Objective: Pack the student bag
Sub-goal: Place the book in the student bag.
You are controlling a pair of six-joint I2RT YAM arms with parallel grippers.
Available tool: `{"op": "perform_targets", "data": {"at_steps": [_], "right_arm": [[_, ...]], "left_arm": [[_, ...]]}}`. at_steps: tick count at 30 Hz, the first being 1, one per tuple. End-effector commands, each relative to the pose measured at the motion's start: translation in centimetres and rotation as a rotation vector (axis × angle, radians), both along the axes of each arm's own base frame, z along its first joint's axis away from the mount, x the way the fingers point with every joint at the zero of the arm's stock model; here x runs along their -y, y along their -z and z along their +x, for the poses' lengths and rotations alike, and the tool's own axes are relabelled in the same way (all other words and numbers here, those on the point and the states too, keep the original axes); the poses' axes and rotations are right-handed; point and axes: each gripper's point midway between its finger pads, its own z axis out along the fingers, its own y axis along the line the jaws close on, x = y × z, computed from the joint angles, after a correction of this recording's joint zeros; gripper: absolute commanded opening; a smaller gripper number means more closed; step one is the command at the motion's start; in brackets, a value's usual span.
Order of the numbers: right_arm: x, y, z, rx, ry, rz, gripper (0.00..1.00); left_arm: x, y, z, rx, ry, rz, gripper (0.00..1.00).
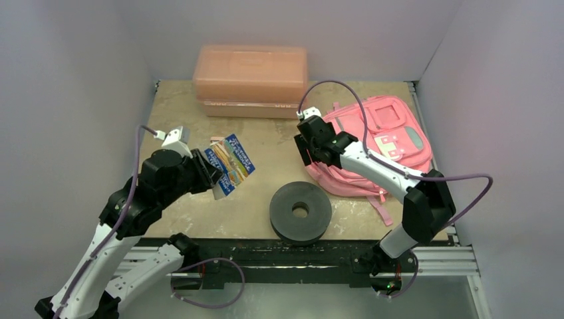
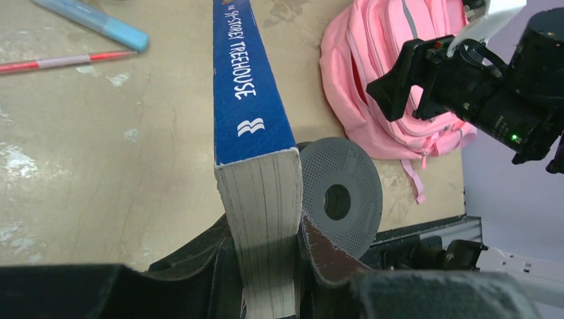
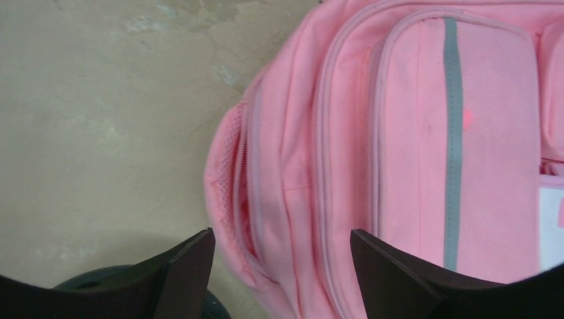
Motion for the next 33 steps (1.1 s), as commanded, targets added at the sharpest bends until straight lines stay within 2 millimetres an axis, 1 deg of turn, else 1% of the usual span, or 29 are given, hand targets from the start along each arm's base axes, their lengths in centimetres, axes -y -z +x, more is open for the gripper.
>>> {"op": "perform_targets", "data": {"at_steps": [1, 3, 7, 10, 12, 13, 15, 18, 21, 24, 27, 28, 29, 30, 33], "right_arm": [[4.2, -1.4, 0.4, 0.052, 0.104, -0.202, 0.78], [4.6, -0.8, 0.2, 0.044, 0.102, -0.226, 0.77], [3.9, 0.9, -0.4, -0.005, 0.046, -0.214, 0.76], [3.5, 1.6, -0.6, -0.009, 0.03, -0.187, 0.79], [3.5, 2.2, -0.4, -0.003, 0.028, -0.191, 0.81], [3.6, 2.6, -0.2, -0.002, 0.034, -0.207, 0.82], [4.6, 3.2, 0.2, -0.001, 0.073, -0.275, 0.82], [5.0, 4.5, 0.5, -0.018, 0.102, -0.33, 0.81], [5.4, 5.3, 0.9, -0.015, 0.126, -0.371, 0.8], [6.2, 5.5, 1.2, -0.007, 0.166, -0.427, 0.8], [6.9, 5.1, 1.6, 0.026, 0.208, -0.474, 0.8], [7.2, 4.7, 1.8, 0.049, 0.232, -0.491, 0.79], [7.4, 4.2, 1.9, 0.07, 0.253, -0.497, 0.75], [7.5, 3.6, 2.1, 0.089, 0.275, -0.497, 0.69], [7.3, 0.8, 2.4, 0.146, 0.298, -0.453, 0.46]], "left_arm": [[2.9, -4.6, 0.7, 0.117, 0.118, -0.115, 0.0], [3.4, -4.6, 0.7, 0.108, 0.141, -0.115, 0.0], [3.9, -4.1, 1.1, 0.089, 0.144, -0.127, 0.0], [4.7, -4.4, 0.9, 0.082, 0.18, -0.153, 0.0], [4.9, -4.1, 1.0, 0.078, 0.183, -0.154, 0.0], [5.0, -3.9, 1.1, 0.075, 0.18, -0.156, 0.0], [5.1, -3.7, 1.2, 0.061, 0.175, -0.169, 0.0], [5.5, -3.9, 0.9, 0.055, 0.195, -0.186, 0.0], [5.4, -3.5, 1.1, 0.053, 0.185, -0.182, 0.0], [5.6, -3.6, 1.1, 0.042, 0.186, -0.192, 0.0], [5.9, -3.6, 1.1, 0.038, 0.197, -0.198, 0.0], [6.0, -3.5, 1.2, 0.039, 0.198, -0.198, 0.0], [6.0, -3.4, 1.3, 0.038, 0.194, -0.197, 0.0], [6.0, -3.2, 1.4, 0.034, 0.189, -0.202, 0.0], [6.7, -3.3, 1.3, 0.019, 0.209, -0.223, 0.0]]}}
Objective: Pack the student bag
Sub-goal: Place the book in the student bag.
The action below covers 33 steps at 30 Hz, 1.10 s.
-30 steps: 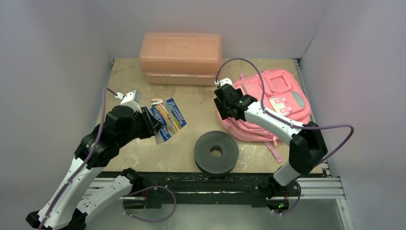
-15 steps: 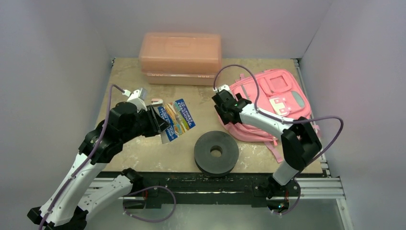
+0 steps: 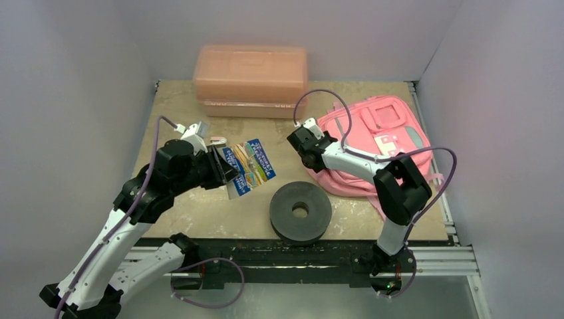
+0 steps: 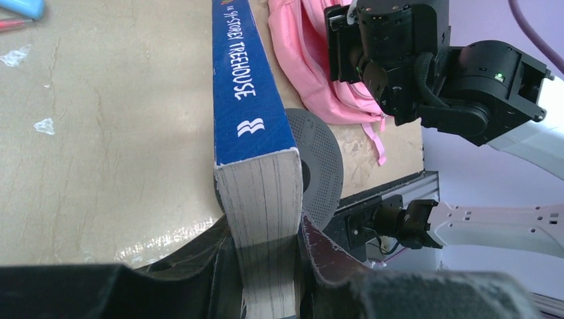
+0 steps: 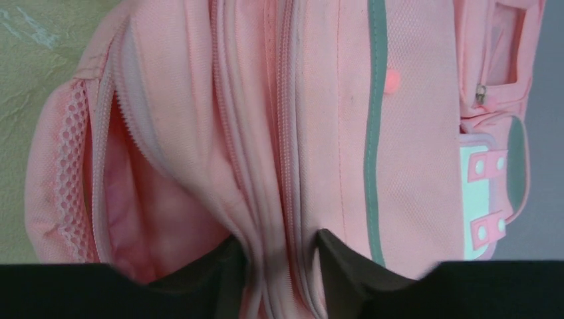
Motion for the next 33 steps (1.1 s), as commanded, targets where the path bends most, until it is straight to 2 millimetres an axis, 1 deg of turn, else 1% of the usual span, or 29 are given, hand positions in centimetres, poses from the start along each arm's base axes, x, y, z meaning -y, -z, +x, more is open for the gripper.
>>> {"op": "perform_targets", "data": {"at_steps": [1, 2, 3, 5, 7, 9, 11, 14, 16, 18, 20, 21, 24, 26, 27, 28, 31, 33], "right_arm": [[0.8, -6.2, 1.3, 0.183, 0.073, 0.022, 0.36], [0.7, -7.0, 1.5, 0.195, 0.061, 0.039, 0.3], [0.2, -8.0, 1.7, 0.214, 0.042, 0.076, 0.2], [0.1, -10.2, 2.0, 0.258, 0.021, 0.108, 0.0], [0.0, -12.1, 2.1, 0.265, 0.0, 0.157, 0.0], [-0.2, -13.3, 2.0, 0.249, -0.037, 0.218, 0.0], [0.3, -14.5, 1.7, 0.253, -0.057, 0.272, 0.0], [1.4, -16.6, 1.6, 0.312, -0.07, 0.376, 0.0], [2.0, -18.3, 1.6, 0.358, -0.086, 0.459, 0.0], [2.4, -19.8, 1.6, 0.387, -0.108, 0.53, 0.0], [3.0, -21.1, 1.5, 0.412, -0.106, 0.545, 0.0], [3.4, -21.6, 1.6, 0.425, -0.096, 0.543, 0.0], [3.6, -22.7, 1.6, 0.443, -0.098, 0.548, 0.0], [3.4, -23.5, 1.6, 0.456, -0.105, 0.567, 0.0], [3.4, -23.8, 1.6, 0.463, -0.105, 0.576, 0.0], [3.3, -24.0, 1.6, 0.472, -0.103, 0.584, 0.0], [3.4, -24.3, 1.6, 0.492, -0.095, 0.597, 0.0], [3.4, -24.4, 1.6, 0.495, -0.093, 0.599, 0.0]], "left_arm": [[1.8, -3.6, 1.2, 0.1, 0.029, -0.126, 0.0], [2.0, -3.6, 1.2, 0.098, 0.033, -0.126, 0.0], [2.1, -3.5, 1.4, 0.098, 0.034, -0.127, 0.0], [2.3, -3.3, 1.7, 0.095, 0.029, -0.139, 0.0], [3.1, -3.6, 1.8, 0.08, 0.043, -0.177, 0.0], [4.1, -4.2, 1.9, 0.07, 0.08, -0.227, 0.0], [5.4, -4.5, 2.2, 0.057, 0.119, -0.272, 0.0], [7.3, -4.5, 3.2, 0.018, 0.149, -0.355, 0.0], [9.1, -5.0, 3.8, -0.01, 0.199, -0.432, 0.0], [10.7, -5.2, 4.8, -0.039, 0.235, -0.485, 0.0], [12.1, -4.9, 6.2, -0.063, 0.251, -0.494, 0.0], [12.7, -4.6, 7.0, -0.081, 0.241, -0.491, 0.0], [14.6, -3.7, 9.6, -0.139, 0.208, -0.535, 0.0], [16.4, -4.3, 11.2, -0.122, 0.215, -0.588, 0.0], [17.4, -3.8, 12.1, -0.132, 0.217, -0.602, 0.0], [18.3, -4.2, 12.6, -0.115, 0.23, -0.629, 0.0], [20.9, -4.4, 13.6, -0.108, 0.252, -0.703, 0.0], [22.5, -4.7, 13.6, -0.114, 0.282, -0.745, 0.0]]}}
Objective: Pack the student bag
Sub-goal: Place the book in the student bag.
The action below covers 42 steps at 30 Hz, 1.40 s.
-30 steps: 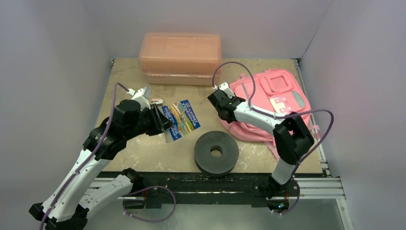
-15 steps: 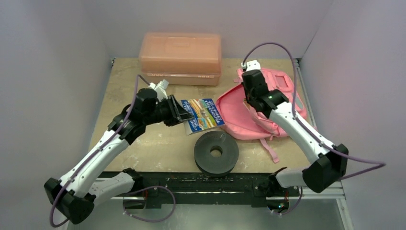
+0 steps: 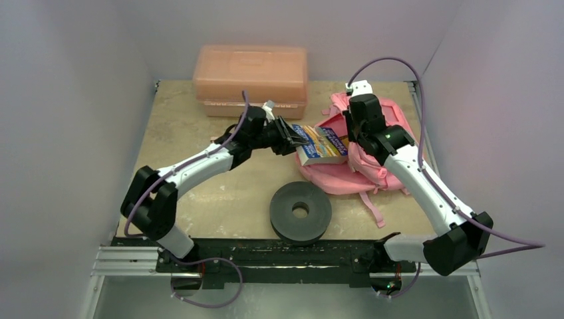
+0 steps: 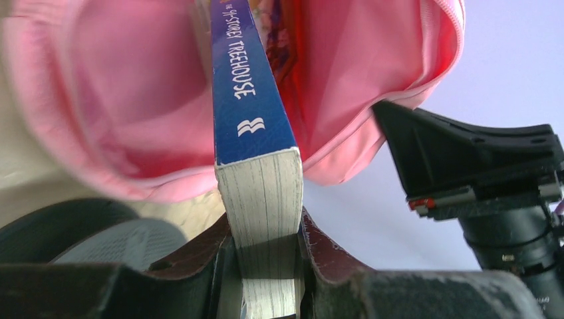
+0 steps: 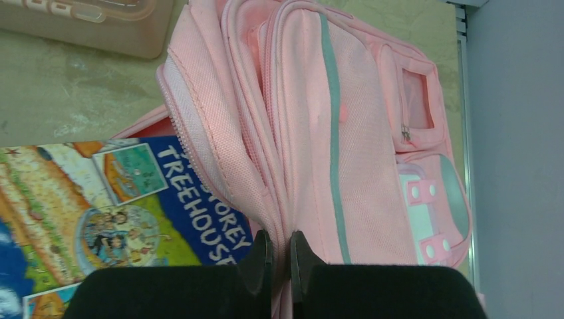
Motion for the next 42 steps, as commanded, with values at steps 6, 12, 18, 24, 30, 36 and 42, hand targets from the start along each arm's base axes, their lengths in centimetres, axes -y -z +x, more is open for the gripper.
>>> {"op": "perform_targets", "data": {"at_steps": [6, 12, 18, 24, 30, 36, 42], "right_arm": [[-0.9, -7.8, 1.4, 0.267, 0.009, 0.156, 0.0], [-1.3, -8.4, 0.8, 0.273, -0.011, 0.202, 0.0], [-2.4, -8.9, -0.1, 0.278, -0.064, 0.273, 0.0], [-2.1, -8.9, -0.2, 0.298, -0.055, 0.272, 0.0], [-1.3, -8.7, -0.5, 0.31, -0.03, 0.255, 0.0], [-1.3, -7.8, -0.3, 0.293, -0.016, 0.25, 0.0], [-1.8, -6.4, 0.1, 0.254, -0.011, 0.26, 0.0]], "left_arm": [[5.2, -11.3, -0.3, 0.271, 0.028, -0.297, 0.0], [8.3, -11.7, 0.6, 0.244, 0.058, -0.361, 0.0], [14.7, -7.3, 2.5, 0.153, 0.097, -0.307, 0.0], [19.4, -2.1, 5.0, 0.091, 0.069, -0.222, 0.0], [19.5, 2.5, 4.6, -0.001, 0.059, -0.113, 0.0], [17.7, 3.1, 2.6, -0.033, 0.124, -0.031, 0.42], [12.6, -0.2, 1.5, 0.111, 0.203, 0.058, 0.84]]}}
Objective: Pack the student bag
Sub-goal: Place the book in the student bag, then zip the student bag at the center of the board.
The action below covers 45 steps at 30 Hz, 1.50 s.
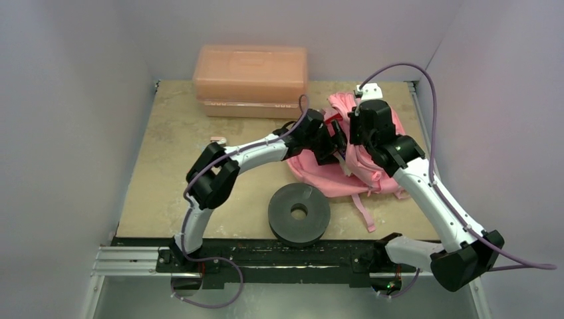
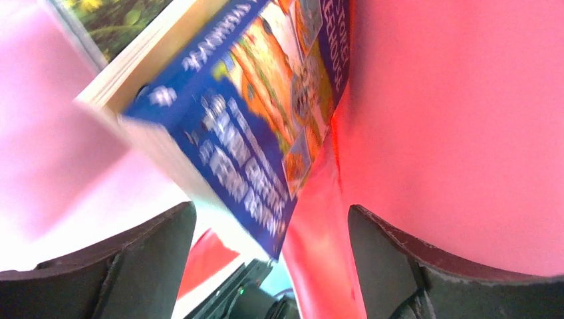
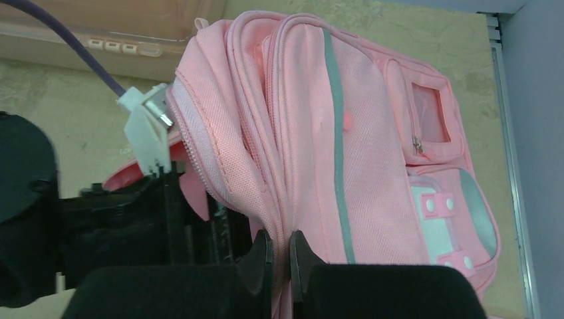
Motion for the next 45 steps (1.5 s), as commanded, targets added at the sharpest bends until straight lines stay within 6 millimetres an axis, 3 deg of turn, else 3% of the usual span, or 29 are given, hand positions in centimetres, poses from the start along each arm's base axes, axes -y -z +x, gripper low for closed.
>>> {"op": "perform_targets", "data": {"at_steps": [1, 5, 8, 9, 12, 18, 21, 25, 28, 32, 35, 39, 41, 45], "right_arm": [[-1.0, -4.6, 1.7, 0.163, 0.022, 0.11, 0.0], [-1.8, -4.2, 1.8, 0.122, 0.005, 0.138, 0.0], [-2.5, -3.3, 1.7, 0.082, -0.004, 0.166, 0.0], [-2.7, -3.1, 1.7, 0.07, -0.009, 0.178, 0.0], [-3.5, -2.4, 1.2, 0.036, -0.03, 0.217, 0.03], [-5.4, -3.0, 0.3, -0.007, -0.095, 0.31, 0.1], [-4.8, -3.1, 0.2, -0.031, -0.046, 0.306, 0.26], [1.8, -3.7, -0.7, -0.013, 0.244, 0.121, 0.62], [5.2, -4.8, -2.4, 0.01, 0.355, 0.036, 0.77], [5.8, -4.1, -4.6, -0.021, 0.352, 0.056, 0.81], [4.8, -3.1, -5.6, -0.05, 0.293, 0.113, 0.82], [0.3, -1.0, -6.7, -0.134, 0.024, 0.199, 0.81], [-1.1, -0.9, -7.5, -0.154, -0.106, 0.19, 0.79], [-1.4, -1.1, -8.7, -0.151, -0.151, 0.21, 0.8]], "left_arm": [[-5.1, -8.3, -0.5, 0.223, 0.093, -0.005, 0.84], [-8.7, -9.9, -1.6, 0.343, 0.161, 0.007, 0.79], [-9.5, -11.2, -3.2, 0.391, 0.217, -0.065, 0.82], [-8.9, -12.7, -3.4, 0.446, 0.234, -0.144, 0.83], [-6.9, -14.5, -5.0, 0.453, 0.3, -0.307, 0.82], [-2.3, -11.1, -7.3, 0.458, 0.369, -0.234, 0.69], [-2.3, -9.3, -6.3, 0.411, 0.322, -0.206, 0.46], [-3.9, -7.7, -4.2, 0.382, 0.266, -0.159, 0.37], [-4.4, -6.6, -3.7, 0.335, 0.271, -0.148, 0.4], [-4.4, -5.5, -3.7, 0.28, 0.277, -0.149, 0.61], [-4.4, -4.7, -3.8, 0.24, 0.276, -0.145, 0.7], [-4.6, -4.4, -3.7, 0.231, 0.275, -0.147, 0.74], [-5.2, -4.4, -3.2, 0.217, 0.261, -0.148, 0.74], [-7.1, -4.0, -1.7, 0.193, 0.208, -0.173, 0.74]]}}
